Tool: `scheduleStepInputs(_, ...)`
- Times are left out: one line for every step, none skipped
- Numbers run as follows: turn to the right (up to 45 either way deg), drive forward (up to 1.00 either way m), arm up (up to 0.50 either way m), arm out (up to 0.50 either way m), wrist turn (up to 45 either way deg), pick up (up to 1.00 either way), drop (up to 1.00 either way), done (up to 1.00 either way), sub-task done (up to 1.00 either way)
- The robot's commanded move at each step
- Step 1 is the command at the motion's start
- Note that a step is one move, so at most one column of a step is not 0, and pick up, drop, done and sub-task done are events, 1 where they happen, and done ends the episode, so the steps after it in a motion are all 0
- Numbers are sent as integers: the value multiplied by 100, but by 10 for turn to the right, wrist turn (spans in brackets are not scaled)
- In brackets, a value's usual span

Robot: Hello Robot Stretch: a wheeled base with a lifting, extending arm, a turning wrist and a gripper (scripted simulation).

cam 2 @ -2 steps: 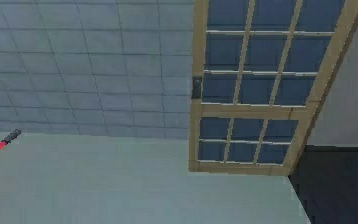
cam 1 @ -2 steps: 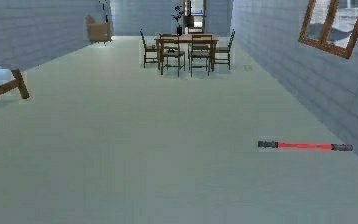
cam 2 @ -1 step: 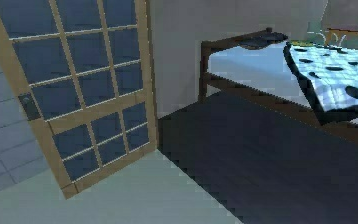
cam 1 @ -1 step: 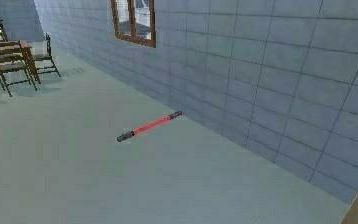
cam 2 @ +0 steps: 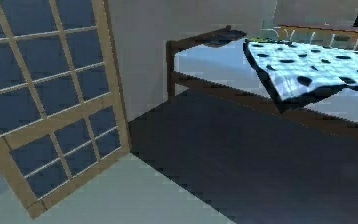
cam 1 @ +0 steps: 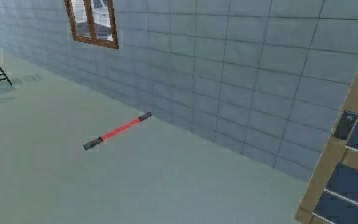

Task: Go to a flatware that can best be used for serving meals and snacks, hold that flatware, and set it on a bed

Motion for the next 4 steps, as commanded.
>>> scheduleStepInputs(0, 20, 0, 0, 0, 0, 0, 0, 0)
scheduleStepInputs(-450, 0, 0, 0, 0, 0, 0, 0, 0)
scheduleStepInputs(-270, 0, 0, 0, 0, 0, 0, 0, 0)
scheduleStepInputs(0, 100, 0, 0, 0, 0, 0, 0, 0)
